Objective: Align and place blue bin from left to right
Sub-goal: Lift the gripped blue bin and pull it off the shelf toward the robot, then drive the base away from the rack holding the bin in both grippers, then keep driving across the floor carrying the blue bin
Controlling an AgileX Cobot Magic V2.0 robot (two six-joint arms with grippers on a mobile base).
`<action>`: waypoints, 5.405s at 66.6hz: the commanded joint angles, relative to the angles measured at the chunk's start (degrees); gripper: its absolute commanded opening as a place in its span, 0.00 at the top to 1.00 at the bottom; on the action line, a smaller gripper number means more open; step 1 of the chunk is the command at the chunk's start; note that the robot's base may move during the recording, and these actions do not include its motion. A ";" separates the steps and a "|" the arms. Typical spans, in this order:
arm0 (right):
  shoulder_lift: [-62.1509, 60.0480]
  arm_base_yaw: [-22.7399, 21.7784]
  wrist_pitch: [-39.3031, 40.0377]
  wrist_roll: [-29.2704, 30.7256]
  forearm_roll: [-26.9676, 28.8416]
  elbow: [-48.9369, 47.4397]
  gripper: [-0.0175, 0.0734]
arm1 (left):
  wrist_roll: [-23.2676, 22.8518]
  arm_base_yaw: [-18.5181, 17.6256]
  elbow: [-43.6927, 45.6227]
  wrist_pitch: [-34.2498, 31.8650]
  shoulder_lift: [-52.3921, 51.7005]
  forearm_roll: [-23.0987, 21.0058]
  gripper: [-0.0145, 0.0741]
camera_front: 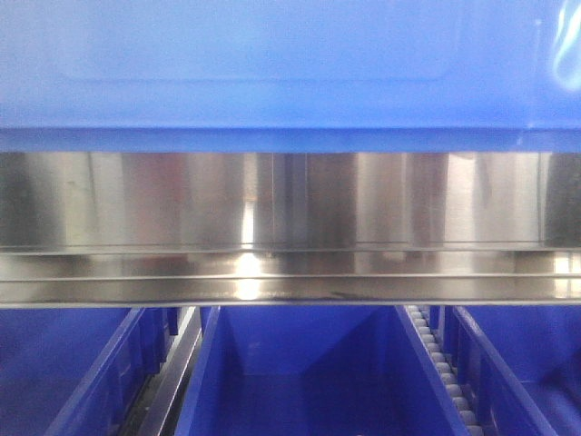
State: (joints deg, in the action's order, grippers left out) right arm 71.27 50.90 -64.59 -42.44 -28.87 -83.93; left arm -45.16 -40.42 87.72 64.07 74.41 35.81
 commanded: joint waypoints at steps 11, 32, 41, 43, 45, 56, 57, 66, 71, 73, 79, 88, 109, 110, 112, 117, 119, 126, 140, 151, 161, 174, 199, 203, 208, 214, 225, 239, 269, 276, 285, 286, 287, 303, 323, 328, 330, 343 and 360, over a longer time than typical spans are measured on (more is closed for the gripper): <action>-1.21 0.21 3.67 1.05 -2.96 -0.58 0.89 | 0.36 -0.63 0.62 -3.68 -1.05 2.55 0.96; -1.21 0.21 3.75 1.05 -2.96 -0.58 0.89 | 0.36 -0.63 0.62 -3.68 -1.05 2.55 0.96; -1.21 0.21 3.75 1.05 -2.96 -0.58 0.89 | 0.36 -0.63 0.62 -3.68 -1.05 2.55 0.96; -1.21 0.21 3.75 1.05 -2.96 -0.58 0.89 | 0.36 -0.63 0.62 -3.68 -1.05 2.55 0.96; -1.21 0.21 3.75 1.05 -2.96 -0.58 0.89 | 0.36 -0.63 0.62 -3.68 -1.05 2.55 0.96; -1.21 0.21 3.75 1.05 -2.96 -0.58 0.89 | 0.36 -0.63 0.62 -3.80 -1.05 2.55 0.96; -1.21 0.21 3.75 1.05 -2.96 -0.58 0.89 | 0.36 -0.63 0.62 -3.80 -1.05 2.55 0.96; -1.21 0.21 3.75 1.05 -2.96 -0.58 0.89 | 0.36 -0.63 0.62 -3.92 -1.05 2.55 0.96; -1.21 0.21 3.75 1.05 -2.96 -0.58 0.89 | 0.36 -0.63 0.62 -3.92 -1.05 2.55 0.96; -1.21 0.21 3.75 1.05 -2.96 -0.58 0.89 | 0.36 -0.63 0.62 -3.92 -1.05 2.55 0.96; -1.21 0.21 3.75 1.05 -2.96 -0.58 0.89 | 0.36 -0.53 0.62 -3.90 -1.05 2.80 0.96; -1.21 0.21 3.75 1.05 -2.96 -0.58 0.89 | 0.36 -0.53 0.62 -3.93 -1.05 3.67 0.96; -1.21 0.21 3.75 1.05 -2.96 -0.58 0.89 | 0.36 -0.53 0.62 -4.04 -1.05 3.69 0.96; -1.21 0.21 3.75 1.05 -2.96 -0.58 0.89 | 0.36 -0.53 0.62 -4.04 -1.05 3.69 0.96; -1.21 0.21 3.75 1.05 -2.96 -0.58 0.89 | 0.36 -0.53 0.62 -4.14 -1.05 3.69 0.96; -1.21 0.21 3.75 1.05 -2.96 -0.58 0.89 | 0.36 -0.53 0.62 -4.31 -1.05 3.69 0.96; -1.21 0.21 3.75 1.05 -2.96 -0.58 0.89 | 0.36 -0.53 0.62 -4.38 -1.05 3.69 0.96; -1.21 0.21 3.75 1.05 -2.96 -0.58 0.89 | 0.36 -0.53 0.62 -5.02 -1.05 3.69 0.96; -1.21 0.21 3.75 1.05 -2.96 -0.58 0.89 | 0.36 -0.53 0.62 -5.27 -1.05 3.69 0.96; -1.21 0.21 3.75 1.05 -2.96 -0.58 0.89 | 0.36 -0.53 0.62 -5.27 -1.05 3.69 0.96; -1.21 0.21 3.75 1.05 -2.96 -0.58 0.89 | 0.36 -0.53 0.62 -5.36 -1.05 3.69 0.96; -1.21 0.21 3.75 1.05 -2.96 -0.58 0.89 | 0.36 -0.53 0.62 -5.36 -1.05 3.69 0.96; -1.21 0.21 3.75 1.05 -2.96 -0.58 0.89 | 0.36 -0.53 0.62 -5.36 -1.05 3.69 0.96; -1.21 0.21 3.75 1.05 -2.96 -0.58 0.89 | 0.36 -0.53 0.62 -5.36 -1.05 3.69 0.96; -1.21 0.21 3.75 1.05 -2.96 -0.58 0.89 | 0.36 -0.53 0.62 -5.36 -1.05 3.69 0.96; -1.21 0.21 3.75 1.05 -2.96 -0.58 0.89 | 0.36 -0.53 0.62 -5.36 -1.05 3.69 0.96; -1.21 0.21 3.75 1.05 -2.96 -0.58 0.89 | 0.36 -0.53 0.62 -5.41 -1.05 3.69 0.96; -1.21 0.21 3.75 1.05 -2.96 -0.58 0.89 | 0.36 -0.53 0.62 -5.41 -1.05 3.69 0.96; -1.21 0.21 3.75 1.05 -2.96 -0.58 0.89 | 0.36 -0.53 0.62 -5.41 -1.05 3.69 0.96; -1.21 0.21 3.75 1.05 -2.96 -0.58 0.89 | 0.36 -0.53 0.62 -5.41 -1.05 3.69 0.96; -1.21 0.21 3.75 1.05 -2.96 -0.58 0.89 | 0.36 -0.53 0.62 -5.41 -1.05 3.69 0.96; -1.21 0.21 3.75 1.05 -2.96 -0.58 0.89 | 0.36 -0.53 0.62 -5.41 -1.05 3.69 0.96; -1.21 0.21 3.75 1.05 -2.96 -0.58 0.89 | 0.36 -0.53 0.62 -5.41 -1.05 3.69 0.96; -1.21 0.21 3.75 1.05 -2.96 -0.58 0.89 | 0.36 -0.53 0.62 -5.41 -1.05 3.69 0.96; -1.21 0.21 3.75 1.05 -2.96 -0.58 0.89 | 0.36 -0.53 0.62 -5.41 -1.05 3.69 0.96; -1.21 0.21 3.75 1.05 -2.96 -0.58 0.89 | 0.36 -0.53 0.62 -5.41 -1.05 3.69 0.96; -1.21 0.21 3.75 1.05 -2.96 -0.58 0.89 | 0.36 -0.53 0.62 -5.41 -1.05 3.69 0.96; -1.21 0.21 3.79 1.05 -2.96 -0.58 0.89 | 0.36 -0.53 0.62 -5.41 -1.05 3.69 0.96; -1.21 0.21 3.79 1.05 -2.96 -0.58 0.89 | 0.36 -0.53 0.62 -5.41 -1.05 3.69 0.96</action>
State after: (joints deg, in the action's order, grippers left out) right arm 70.94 50.90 -64.60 -42.44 -29.10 -83.93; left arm -45.11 -40.42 87.72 62.52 74.41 36.74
